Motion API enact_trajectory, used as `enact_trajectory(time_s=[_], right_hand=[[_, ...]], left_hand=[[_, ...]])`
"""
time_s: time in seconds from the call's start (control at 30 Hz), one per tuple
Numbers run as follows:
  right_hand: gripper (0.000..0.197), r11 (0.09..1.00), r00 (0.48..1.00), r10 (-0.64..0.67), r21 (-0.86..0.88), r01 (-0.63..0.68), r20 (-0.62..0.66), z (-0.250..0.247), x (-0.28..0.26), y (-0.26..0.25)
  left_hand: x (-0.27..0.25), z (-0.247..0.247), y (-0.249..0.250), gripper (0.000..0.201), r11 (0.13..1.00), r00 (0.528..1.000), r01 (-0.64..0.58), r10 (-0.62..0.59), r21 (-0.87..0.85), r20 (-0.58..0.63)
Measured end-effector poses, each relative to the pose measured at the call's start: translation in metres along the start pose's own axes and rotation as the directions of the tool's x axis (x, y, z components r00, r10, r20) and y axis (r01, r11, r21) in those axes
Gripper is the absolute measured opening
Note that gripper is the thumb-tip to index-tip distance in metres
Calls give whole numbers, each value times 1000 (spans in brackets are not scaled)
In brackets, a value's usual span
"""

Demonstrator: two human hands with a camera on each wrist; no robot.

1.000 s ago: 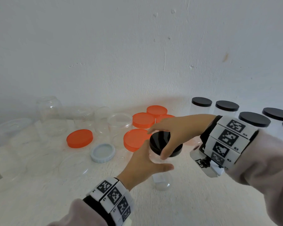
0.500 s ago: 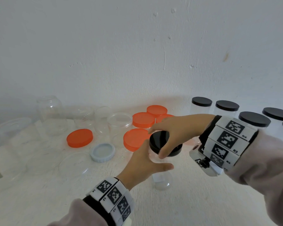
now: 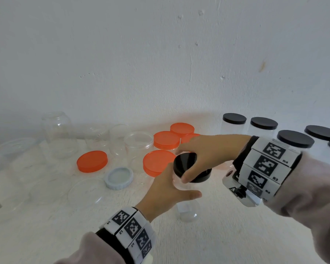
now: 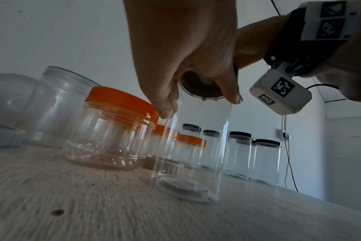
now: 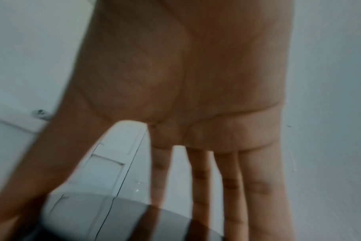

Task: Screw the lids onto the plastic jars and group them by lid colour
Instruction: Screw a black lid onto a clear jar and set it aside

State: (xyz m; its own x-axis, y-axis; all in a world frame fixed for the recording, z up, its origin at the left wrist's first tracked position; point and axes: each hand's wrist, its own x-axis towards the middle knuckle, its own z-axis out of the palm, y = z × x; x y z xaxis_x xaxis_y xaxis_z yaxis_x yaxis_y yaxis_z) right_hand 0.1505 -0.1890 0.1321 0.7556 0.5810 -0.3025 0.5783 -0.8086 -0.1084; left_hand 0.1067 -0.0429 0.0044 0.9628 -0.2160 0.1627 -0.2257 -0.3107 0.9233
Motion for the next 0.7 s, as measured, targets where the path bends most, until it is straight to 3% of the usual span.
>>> enact_trajectory(time_s=[0.1,0.2,0.33,0.43,0.6,0.7], right_hand=[[75,994,995,-89,62,86,46,-5,-4,3],[70,989,991,-131,71,131,-10,-4,-4,4],[60,996,989,-81,-32,77,-127,5,-4,-1],[65,998,984,-19,-66,8,-178,11,-4,-2],[78,997,997,-60,51,58,38,-1,-7,1],[77,995,996,-83,62,82,21,-4,-5,2]], left_hand=[[0,0,0,76,1000,1000,-3,3,-1,-2],[-1,0,1,78,1000,1000,-4,4,-4,4],[-1,0,1,79,1000,1000,-5,5,-8,3],[-1,0,1,76,1000,1000,-4,4,-7,6],[-1,0,0,78,1000,1000,-4,4,-10,6],[0,0,1,79,1000,1000,-9,9,-6,4]])
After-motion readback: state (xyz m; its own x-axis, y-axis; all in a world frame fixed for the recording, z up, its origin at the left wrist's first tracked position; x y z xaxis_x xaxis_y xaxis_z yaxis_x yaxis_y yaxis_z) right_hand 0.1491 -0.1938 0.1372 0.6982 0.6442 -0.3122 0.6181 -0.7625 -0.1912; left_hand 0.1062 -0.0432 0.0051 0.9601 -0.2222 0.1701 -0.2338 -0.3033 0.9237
